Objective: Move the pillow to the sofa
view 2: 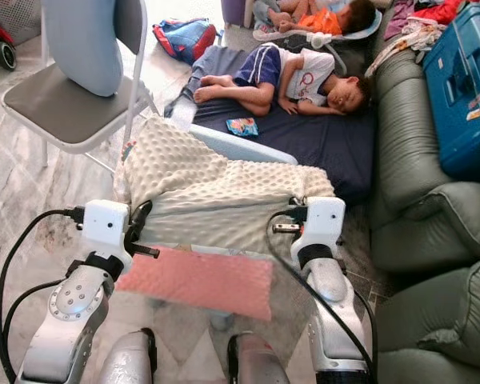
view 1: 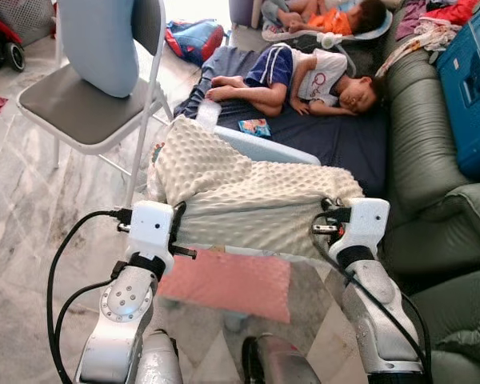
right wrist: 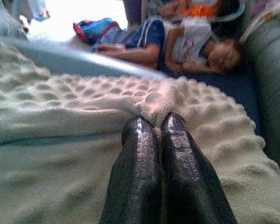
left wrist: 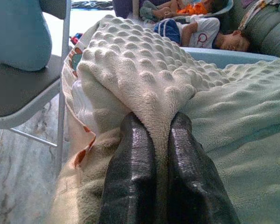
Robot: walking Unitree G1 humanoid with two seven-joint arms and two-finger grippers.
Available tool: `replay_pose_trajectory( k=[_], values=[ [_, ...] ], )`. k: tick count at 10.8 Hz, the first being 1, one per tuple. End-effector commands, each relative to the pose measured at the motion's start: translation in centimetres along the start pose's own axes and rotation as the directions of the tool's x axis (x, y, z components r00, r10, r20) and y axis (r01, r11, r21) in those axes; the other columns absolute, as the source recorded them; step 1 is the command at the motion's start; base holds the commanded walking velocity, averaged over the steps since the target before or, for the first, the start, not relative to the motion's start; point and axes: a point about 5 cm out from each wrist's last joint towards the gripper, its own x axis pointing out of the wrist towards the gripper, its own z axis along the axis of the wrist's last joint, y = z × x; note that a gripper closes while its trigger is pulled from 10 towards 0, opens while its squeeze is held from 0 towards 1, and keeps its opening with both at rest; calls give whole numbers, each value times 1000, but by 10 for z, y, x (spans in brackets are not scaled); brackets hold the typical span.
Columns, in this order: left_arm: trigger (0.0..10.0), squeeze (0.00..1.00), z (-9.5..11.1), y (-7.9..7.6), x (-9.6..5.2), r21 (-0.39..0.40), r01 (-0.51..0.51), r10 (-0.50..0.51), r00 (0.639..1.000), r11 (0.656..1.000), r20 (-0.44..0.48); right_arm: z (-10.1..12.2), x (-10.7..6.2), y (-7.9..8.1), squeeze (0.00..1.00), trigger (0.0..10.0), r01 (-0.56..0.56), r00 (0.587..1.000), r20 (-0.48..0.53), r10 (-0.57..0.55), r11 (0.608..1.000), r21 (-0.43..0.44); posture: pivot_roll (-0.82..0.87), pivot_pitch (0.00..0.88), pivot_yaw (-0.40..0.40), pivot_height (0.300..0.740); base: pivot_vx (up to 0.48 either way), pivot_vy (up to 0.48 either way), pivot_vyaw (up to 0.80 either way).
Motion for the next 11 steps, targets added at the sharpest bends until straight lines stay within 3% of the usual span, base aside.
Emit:
replay_pose_trajectory(
  k=[1, 5, 11],
  values=[
    [10000, 0, 3, 2, -2, 3, -8, 8, 1000, 1000, 8, -4, -4, -11, 0, 10000, 37, 999, -31, -37, 999, 9, 8, 252, -85, 740, -341, 0, 0],
    [10000, 0, 5, 2, 1, -15, -10, 10, 1000, 1000, 2, 2, 0, -15, 0, 10000, 18, 1000, 11, -18, 999, 32, 14, 254, -86, 740, -355, 0, 0],
    [10000, 0, 7, 5, 10, -19, -22, 22, 1000, 1000, -1, -6, 0, -14, 0, 10000, 21, 1000, -8, -20, 999, 47, 14, 254, -75, 740, -308, 348, 0]
  ],
)
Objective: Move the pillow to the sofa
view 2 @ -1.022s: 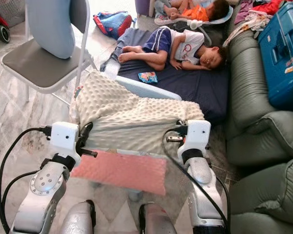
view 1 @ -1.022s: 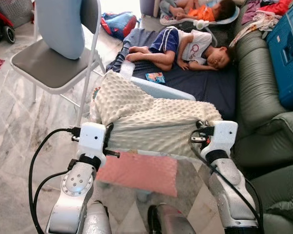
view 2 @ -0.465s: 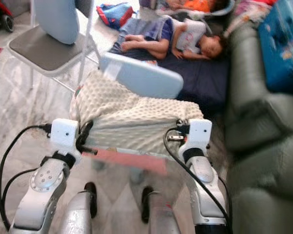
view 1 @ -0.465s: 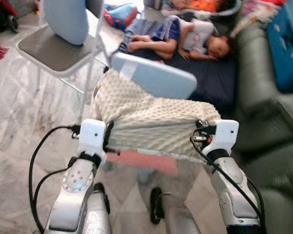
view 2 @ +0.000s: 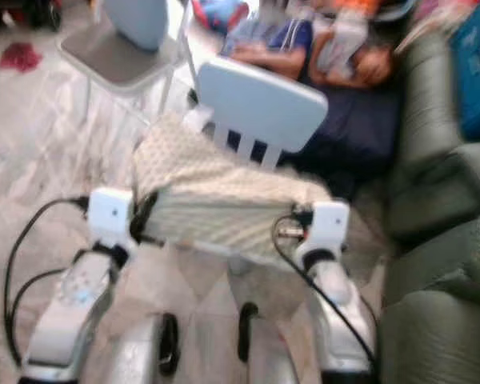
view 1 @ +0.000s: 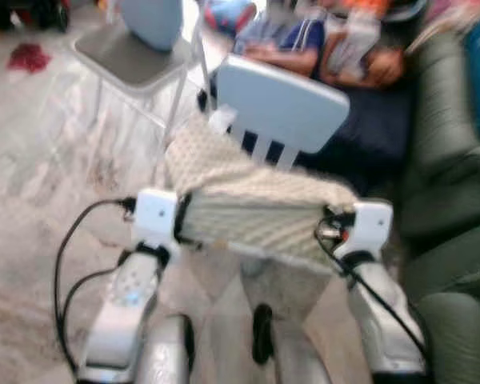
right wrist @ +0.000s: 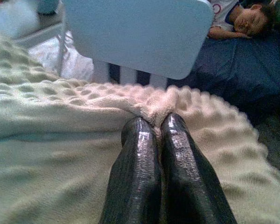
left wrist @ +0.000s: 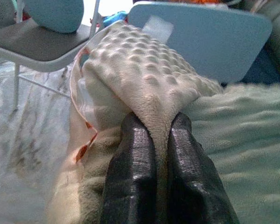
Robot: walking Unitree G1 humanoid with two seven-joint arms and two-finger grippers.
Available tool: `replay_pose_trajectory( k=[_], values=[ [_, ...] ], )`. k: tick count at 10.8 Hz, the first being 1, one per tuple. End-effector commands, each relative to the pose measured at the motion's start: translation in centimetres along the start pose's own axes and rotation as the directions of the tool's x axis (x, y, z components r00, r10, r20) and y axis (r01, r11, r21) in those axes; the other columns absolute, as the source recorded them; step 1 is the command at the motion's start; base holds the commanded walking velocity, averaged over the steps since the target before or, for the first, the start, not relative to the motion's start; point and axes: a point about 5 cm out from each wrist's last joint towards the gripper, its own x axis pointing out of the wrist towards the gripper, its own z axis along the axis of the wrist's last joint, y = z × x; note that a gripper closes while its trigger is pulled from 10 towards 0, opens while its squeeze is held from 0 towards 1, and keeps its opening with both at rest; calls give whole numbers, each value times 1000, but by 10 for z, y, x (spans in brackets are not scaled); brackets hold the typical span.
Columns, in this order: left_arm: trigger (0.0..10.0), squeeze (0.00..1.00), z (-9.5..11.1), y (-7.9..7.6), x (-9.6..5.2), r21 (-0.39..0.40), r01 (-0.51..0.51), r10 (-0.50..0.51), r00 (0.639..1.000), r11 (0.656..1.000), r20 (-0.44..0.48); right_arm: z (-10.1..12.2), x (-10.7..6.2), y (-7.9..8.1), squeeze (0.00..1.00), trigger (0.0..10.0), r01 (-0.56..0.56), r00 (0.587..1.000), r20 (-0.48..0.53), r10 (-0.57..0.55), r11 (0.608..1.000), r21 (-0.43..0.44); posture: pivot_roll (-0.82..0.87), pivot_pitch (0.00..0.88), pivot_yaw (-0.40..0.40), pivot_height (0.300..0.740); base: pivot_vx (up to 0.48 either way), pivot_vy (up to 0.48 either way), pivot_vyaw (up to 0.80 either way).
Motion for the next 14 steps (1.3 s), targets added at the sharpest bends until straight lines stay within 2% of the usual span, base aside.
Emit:
replay_pose_trajectory(
  k=[1, 2, 9, 11, 14],
  values=[
    [10000, 0, 1, 1, -2, -5, -14, 14, 1000, 1000, 3, -1, -3, -11, 0, 10000, 45, 999, 1, -45, 999, -10, 13, 255, -75, 740, -240, 420, 0],
    [10000, 0, 1, 0, -2, 3, -5, 5, 1000, 1000, 2, -1, -2, -11, 0, 10000, 45, 999, -2, -45, 999, -10, 12, 257, -76, 740, -240, 416, 0],
    [10000, 0, 3, -9, 2, -3, 34, -34, 999, 999, 13, -5, -3, -6, 0, 10000, 24, 1000, -20, -24, 1000, -13, 5, 256, -78, 740, -138, 424, -800],
    [10000, 0, 7, -12, 3, -3, 67, -67, 997, 998, 46, -5, -2, -5, 0, 10000, 24, 1000, -19, -25, 1000, -11, 5, 250, -76, 740, 0, 0, -800],
    [10000, 0, 10, -10, 5, -16, 55, -54, 996, 998, 67, -2, 3, -11, 0, 10000, 43, 999, -10, -43, 999, -22, 3, 250, -80, 740, 0, 0, -800]
  ],
)
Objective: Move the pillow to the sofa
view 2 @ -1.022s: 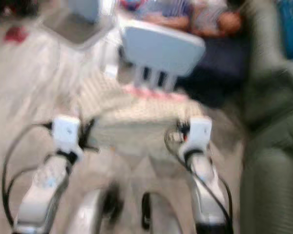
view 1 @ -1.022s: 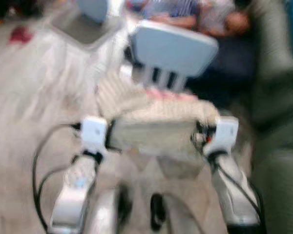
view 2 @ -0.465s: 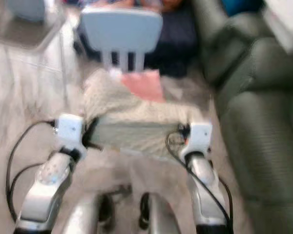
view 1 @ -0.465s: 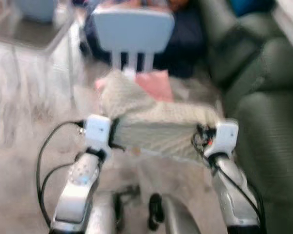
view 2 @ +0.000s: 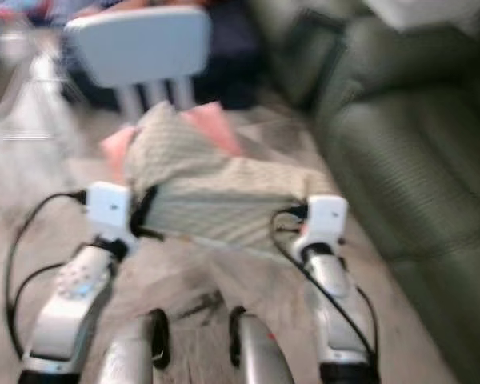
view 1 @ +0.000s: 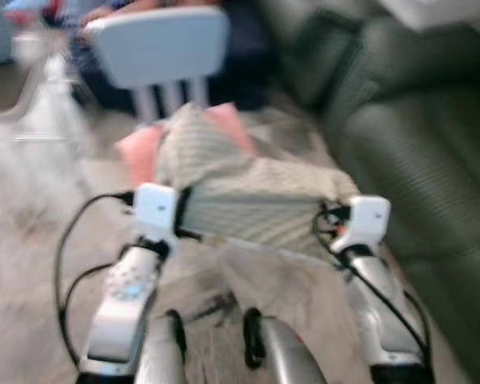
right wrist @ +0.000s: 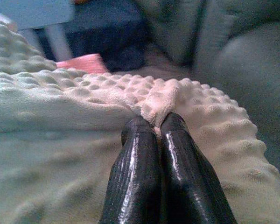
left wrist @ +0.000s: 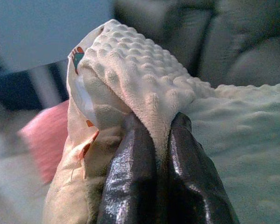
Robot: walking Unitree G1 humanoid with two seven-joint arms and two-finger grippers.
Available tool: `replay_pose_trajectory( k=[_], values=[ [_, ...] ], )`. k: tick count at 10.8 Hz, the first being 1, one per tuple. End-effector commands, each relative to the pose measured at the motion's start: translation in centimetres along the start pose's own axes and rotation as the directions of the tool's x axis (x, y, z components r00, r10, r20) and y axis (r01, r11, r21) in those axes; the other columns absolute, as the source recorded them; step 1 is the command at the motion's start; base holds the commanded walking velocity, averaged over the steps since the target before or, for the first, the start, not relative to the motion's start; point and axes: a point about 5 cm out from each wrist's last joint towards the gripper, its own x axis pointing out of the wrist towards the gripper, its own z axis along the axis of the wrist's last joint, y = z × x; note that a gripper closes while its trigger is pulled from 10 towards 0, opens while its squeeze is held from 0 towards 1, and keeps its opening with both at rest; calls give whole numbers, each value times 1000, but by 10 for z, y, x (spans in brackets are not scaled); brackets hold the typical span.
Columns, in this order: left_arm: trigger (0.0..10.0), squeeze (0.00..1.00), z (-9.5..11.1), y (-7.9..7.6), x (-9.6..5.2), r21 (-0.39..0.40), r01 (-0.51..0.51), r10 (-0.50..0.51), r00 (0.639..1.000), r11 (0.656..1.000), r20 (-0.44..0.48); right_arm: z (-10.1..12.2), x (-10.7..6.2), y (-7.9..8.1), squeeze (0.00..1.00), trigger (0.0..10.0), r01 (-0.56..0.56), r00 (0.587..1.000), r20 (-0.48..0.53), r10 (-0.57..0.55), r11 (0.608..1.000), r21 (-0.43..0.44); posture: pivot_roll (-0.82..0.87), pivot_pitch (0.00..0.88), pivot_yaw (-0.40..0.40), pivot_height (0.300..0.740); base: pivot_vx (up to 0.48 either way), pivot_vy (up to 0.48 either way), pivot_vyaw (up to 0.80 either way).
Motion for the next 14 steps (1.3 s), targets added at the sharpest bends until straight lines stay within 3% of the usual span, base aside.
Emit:
replay_pose_trajectory(
  k=[1, 5, 12, 14],
  values=[
    [10000, 0, 1, -2, -2, -14, 10, -10, 1000, 1000, 13, -4, -2, -7, 0, 10000, 31, 999, -15, -31, 1000, 0, 2, 252, -80, 740, 0, 0, -800],
    [10000, 0, 5, -6, -3, -12, 44, -43, 998, 999, 36, -6, -5, -7, 0, 10000, 38, 999, -22, -38, 999, -5, -8, 261, -78, 740, 0, 0, -800],
    [10000, 0, 4, -6, -3, -11, 42, -41, 999, 999, 25, -8, -5, -7, 0, 10000, 47, 998, -36, -48, 999, -13, -9, 270, -78, 740, 0, -353, -756],
    [10000, 0, 4, -7, -3, -10, 41, -40, 999, 999, 25, -7, -4, -9, 0, 10000, 50, 998, -32, -50, 999, -15, -9, 271, -79, 740, 0, -298, 0]
  ],
)
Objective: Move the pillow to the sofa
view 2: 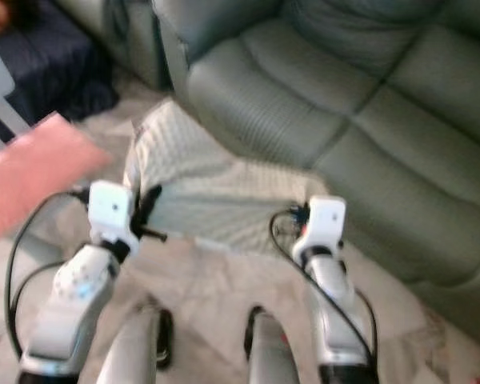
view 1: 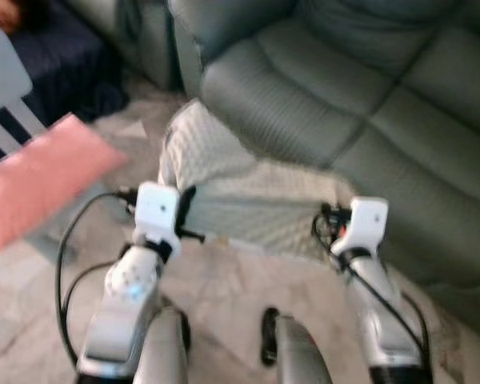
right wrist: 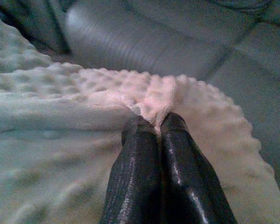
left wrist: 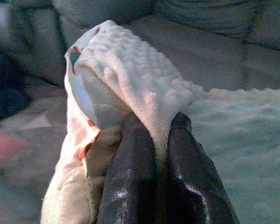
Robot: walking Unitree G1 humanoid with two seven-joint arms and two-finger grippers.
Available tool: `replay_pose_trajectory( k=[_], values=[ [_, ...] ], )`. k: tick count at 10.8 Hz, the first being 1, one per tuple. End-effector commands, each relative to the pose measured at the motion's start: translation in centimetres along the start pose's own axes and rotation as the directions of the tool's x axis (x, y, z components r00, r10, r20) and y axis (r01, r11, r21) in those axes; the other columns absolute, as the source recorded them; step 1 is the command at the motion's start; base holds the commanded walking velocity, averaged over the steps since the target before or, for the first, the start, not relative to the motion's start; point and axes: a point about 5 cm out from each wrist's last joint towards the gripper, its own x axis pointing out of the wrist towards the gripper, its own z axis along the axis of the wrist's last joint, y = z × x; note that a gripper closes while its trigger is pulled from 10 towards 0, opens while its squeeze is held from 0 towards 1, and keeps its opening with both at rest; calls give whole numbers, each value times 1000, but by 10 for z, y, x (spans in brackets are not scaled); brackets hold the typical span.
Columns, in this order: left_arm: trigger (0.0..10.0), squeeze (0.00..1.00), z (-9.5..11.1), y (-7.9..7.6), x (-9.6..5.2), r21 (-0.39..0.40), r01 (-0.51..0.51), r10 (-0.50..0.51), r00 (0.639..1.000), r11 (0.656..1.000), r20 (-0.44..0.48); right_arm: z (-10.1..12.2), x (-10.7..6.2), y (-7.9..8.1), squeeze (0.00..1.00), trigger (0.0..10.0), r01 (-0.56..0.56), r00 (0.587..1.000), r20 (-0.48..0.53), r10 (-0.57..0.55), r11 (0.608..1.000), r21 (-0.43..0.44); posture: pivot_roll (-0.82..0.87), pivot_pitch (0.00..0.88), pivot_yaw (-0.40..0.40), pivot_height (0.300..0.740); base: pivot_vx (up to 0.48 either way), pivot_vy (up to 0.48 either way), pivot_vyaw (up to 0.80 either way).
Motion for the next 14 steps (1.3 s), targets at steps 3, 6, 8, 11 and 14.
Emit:
replay_pose_trajectory(
  k=[3, 6, 8, 11, 14],
  values=[
    [10000, 0, 4, -3, -2, -1, 29, -29, 999, 1000, 26, -1, -2, -3, 0, 10000, 23, 1000, 1, -23, 1000, 4, -9, 270, -79, 740, 0, -92, 0],
    [10000, 0, 6, 0, -1, -15, 38, -37, 999, 999, 35, 0, -1, -3, 0, 10000, 23, 1000, 0, -23, 1000, 7, -7, 267, -79, 740, 0, 0, -533],
    [10000, 0, 6, -2, -1, -21, 45, -44, 998, 999, 36, 1, 0, -3, 0, 10000, 24, 1000, 2, -24, 1000, 4, -9, 265, -80, 740, 283, 0, -800],
    [10000, 0, 4, -9, -1, -43, 76, -74, 997, 996, 33, -1, -1, -2, 0, 10000, 24, 1000, -3, -24, 1000, 3, -19, 261, -83, 740, 369, 0, -800],
    [10000, 0, 4, -10, 1, -51, 90, -89, 995, 995, 34, 0, 1, -1, 0, 10000, 24, 1000, 2, -24, 1000, 5, -28, 280, -77, 740, 395, 0, -217]
  ],
)
